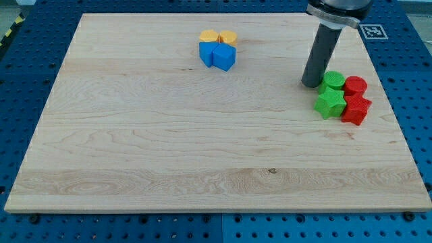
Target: Keep arm at the center of the board
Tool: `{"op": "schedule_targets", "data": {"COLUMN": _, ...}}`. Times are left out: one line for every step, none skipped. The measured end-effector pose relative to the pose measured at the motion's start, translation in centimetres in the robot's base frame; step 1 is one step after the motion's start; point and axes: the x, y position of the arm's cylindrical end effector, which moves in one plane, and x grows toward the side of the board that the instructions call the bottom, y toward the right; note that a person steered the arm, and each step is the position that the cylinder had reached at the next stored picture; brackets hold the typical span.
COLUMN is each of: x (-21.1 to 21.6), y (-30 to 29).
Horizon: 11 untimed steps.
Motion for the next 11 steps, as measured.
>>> {"op": "schedule_targets", "data": {"x": 0.0, "y": 0.0}}
{"op": "schedule_targets", "data": {"x": 0.5, "y": -1.1}}
{"op": "schedule_targets", "data": {"x": 0.7, "y": -1.5}}
{"op": "schedule_targets", "data": {"x": 0.8, "y": -1.6}}
{"op": "schedule_targets", "data": {"x": 1.8, "y": -3.4}}
{"op": "schedule_targets", "data": {"x": 2.7, "y": -6.5}}
{"op": "schedule_targets", "data": {"x": 2.9, "y": -10.3}}
{"op": "schedule_targets", "data": {"x": 2.9, "y": -13.3}}
{"op": "schedule_targets", "data": {"x": 2.9, "y": -14.1}}
{"op": "schedule_targets", "data": {"x": 2.9, "y": -14.2}}
{"op": "schedule_targets", "data": {"x": 2.9, "y": -14.6}}
